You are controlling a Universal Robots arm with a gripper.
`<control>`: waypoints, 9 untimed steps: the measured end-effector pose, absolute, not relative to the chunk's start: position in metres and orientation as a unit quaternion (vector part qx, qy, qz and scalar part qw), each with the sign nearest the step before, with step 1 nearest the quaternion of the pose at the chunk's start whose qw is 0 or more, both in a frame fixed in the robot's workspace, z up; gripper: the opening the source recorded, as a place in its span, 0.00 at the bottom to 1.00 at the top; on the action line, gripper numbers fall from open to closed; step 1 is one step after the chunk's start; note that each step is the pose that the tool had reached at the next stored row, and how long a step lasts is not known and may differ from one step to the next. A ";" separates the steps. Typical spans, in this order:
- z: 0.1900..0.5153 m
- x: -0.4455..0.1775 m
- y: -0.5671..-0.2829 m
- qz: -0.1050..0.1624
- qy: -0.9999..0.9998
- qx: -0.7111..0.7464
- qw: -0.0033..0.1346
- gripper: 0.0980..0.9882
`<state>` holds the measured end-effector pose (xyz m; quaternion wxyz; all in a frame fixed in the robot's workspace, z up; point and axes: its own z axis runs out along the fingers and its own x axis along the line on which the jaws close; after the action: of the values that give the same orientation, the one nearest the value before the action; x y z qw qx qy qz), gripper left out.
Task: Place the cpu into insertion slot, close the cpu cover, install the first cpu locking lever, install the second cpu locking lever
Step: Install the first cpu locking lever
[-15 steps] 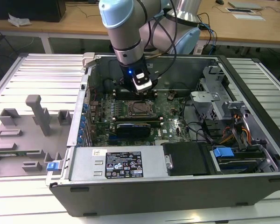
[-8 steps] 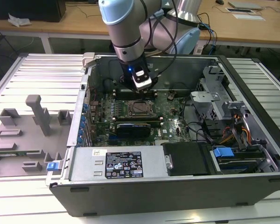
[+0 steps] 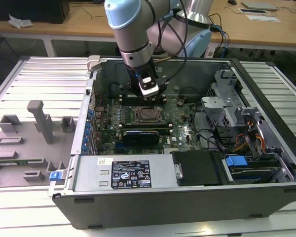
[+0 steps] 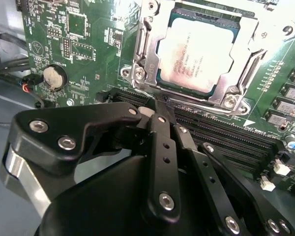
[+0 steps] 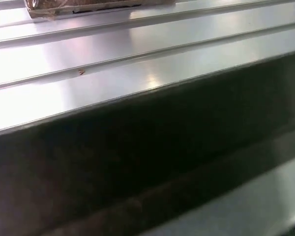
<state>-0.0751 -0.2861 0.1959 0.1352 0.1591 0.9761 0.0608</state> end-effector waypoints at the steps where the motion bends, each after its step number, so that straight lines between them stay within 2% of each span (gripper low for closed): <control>1: 0.195 -0.075 -0.286 0.061 0.976 0.160 0.135 0.01; 9: 0.195 -0.075 -0.286 0.061 0.976 0.162 0.135 0.01</control>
<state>-0.0746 -0.2860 0.1955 0.1355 0.1621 0.9755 0.0606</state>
